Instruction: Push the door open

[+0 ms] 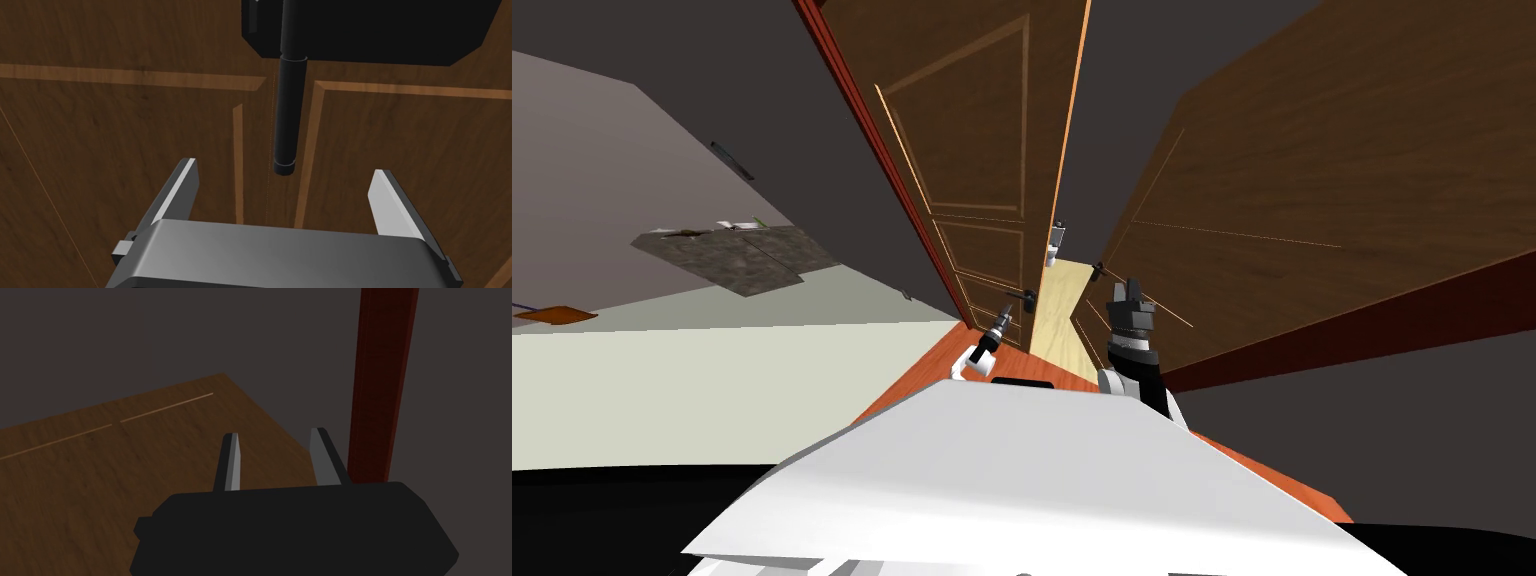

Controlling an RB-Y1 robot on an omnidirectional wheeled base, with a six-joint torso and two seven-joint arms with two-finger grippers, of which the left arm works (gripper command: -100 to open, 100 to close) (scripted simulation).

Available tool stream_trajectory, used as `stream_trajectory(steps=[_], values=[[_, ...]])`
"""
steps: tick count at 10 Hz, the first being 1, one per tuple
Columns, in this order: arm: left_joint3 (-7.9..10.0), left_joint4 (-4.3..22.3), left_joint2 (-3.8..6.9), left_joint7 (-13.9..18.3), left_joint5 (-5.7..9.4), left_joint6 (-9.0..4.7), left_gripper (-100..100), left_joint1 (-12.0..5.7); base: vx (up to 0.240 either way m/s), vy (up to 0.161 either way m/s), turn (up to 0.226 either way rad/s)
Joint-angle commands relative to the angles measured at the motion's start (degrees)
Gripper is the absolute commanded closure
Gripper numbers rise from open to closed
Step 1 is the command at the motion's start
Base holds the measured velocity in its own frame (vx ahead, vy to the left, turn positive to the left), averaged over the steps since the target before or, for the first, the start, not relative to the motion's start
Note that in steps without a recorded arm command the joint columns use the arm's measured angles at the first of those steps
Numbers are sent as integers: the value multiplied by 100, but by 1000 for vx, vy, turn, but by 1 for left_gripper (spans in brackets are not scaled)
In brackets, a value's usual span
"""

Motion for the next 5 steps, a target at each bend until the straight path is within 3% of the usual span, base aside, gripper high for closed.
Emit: stream_trajectory(steps=[1, 5], values=[[33, 70, -30, -9, 5, -4, -100, -53, 169, -59, -37], [120, 251, -113, -32, 17, -14, -100, -185, 189, -66, -30]])
